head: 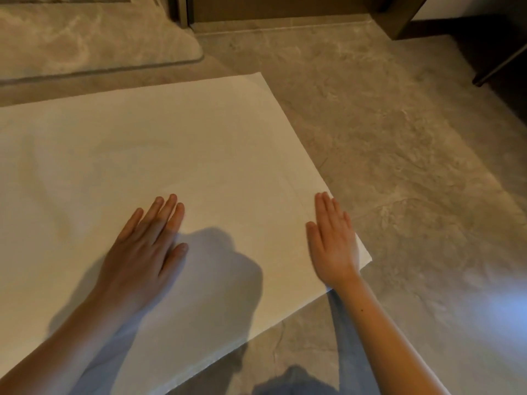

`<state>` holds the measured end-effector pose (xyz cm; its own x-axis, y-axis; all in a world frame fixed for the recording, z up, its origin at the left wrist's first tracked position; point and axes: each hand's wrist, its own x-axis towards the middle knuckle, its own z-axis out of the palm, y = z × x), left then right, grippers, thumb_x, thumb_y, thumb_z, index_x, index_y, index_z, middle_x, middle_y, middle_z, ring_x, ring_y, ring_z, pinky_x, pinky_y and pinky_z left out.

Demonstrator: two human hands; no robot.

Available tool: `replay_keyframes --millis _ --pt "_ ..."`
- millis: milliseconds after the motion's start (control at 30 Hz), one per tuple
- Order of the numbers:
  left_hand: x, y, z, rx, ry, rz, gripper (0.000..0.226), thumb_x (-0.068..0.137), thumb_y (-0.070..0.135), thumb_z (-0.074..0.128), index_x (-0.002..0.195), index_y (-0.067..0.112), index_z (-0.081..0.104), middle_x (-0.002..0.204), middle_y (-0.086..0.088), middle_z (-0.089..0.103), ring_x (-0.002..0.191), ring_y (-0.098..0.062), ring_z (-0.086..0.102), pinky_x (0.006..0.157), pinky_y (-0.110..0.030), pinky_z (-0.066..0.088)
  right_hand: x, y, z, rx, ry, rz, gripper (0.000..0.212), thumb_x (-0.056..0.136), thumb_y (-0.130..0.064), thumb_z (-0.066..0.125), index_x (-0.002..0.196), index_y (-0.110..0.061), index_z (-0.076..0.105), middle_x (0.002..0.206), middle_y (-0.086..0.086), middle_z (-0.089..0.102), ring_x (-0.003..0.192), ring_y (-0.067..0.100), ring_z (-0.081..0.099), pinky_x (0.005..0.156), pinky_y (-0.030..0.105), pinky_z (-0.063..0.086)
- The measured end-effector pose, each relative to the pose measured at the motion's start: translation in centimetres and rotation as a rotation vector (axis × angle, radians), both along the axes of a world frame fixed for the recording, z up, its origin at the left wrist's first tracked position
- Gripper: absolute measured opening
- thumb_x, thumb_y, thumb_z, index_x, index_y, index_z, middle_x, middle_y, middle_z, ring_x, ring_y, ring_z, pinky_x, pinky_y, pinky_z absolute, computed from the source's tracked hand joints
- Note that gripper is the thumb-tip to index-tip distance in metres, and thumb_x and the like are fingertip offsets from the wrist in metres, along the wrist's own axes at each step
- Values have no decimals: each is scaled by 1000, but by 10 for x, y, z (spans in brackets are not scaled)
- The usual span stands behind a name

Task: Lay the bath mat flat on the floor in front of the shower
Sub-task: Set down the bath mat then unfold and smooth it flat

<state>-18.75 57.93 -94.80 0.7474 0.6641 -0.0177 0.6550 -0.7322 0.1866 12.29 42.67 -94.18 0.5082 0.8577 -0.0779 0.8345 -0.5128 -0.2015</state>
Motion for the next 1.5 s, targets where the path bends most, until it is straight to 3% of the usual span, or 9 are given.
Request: replay_keyframes --millis 133,233,400,500,600,733,1100,1500 --pt "1 0 5 -2 6 -12 65 99 42 18 150 3 25 159 -14 20 147 -29 18 117 -47 18 13 -11 5 -26 7 -113 58 104 -37 18 156 -14 7 164 4 9 150 18 3 122 44 4" --pt "2 -4 10 -13 -18 0 65 98 43 18 150 4 25 159 -12 20 147 -27 17 118 -46 15 -8 2 15 34 -37 -106 60 103 -39 14 155 -10 10 163 8 13 150 22 6 122 44 6" --pt "-27 -8 17 -25 -77 132 62 99 40 25 153 10 20 163 -5 11 150 -19 4 120 -41 7 -116 75 28 193 61 299 59 103 -43 20 155 -15 17 162 -1 16 150 17 6 122 36 2" --pt "-57 -10 16 -36 -70 278 61 100 43 26 154 17 15 164 -1 7 150 -16 0 121 -40 6 -180 111 23 161 132 541 61 101 -38 32 155 -15 17 162 2 17 150 20 7 122 38 3" --pt "-82 -15 11 -46 -13 397 61 99 43 24 153 15 18 163 -4 12 150 -20 4 120 -42 9 -210 129 15 84 110 648 62 101 -37 33 156 -15 14 163 3 16 150 20 5 122 41 5" --pt "-92 -23 2 -51 50 436 64 99 44 18 154 10 18 162 -7 13 149 -21 8 119 -44 12 -207 132 7 63 136 631 60 102 -36 32 156 -15 16 163 3 17 150 20 7 122 38 3" --pt "-95 -26 -6 -56 3 548 69 97 44 27 155 11 9 163 -9 7 150 -21 4 120 -43 8 -203 128 0 58 130 604 60 101 -41 30 156 -20 17 162 -2 18 150 17 6 121 33 -2" --pt "-96 -19 -8 -76 39 519 72 96 46 28 154 8 11 162 -13 10 150 -25 7 120 -46 9 -202 133 -5 -26 61 626 65 100 -45 27 156 -19 6 163 -1 11 151 18 1 122 40 2"
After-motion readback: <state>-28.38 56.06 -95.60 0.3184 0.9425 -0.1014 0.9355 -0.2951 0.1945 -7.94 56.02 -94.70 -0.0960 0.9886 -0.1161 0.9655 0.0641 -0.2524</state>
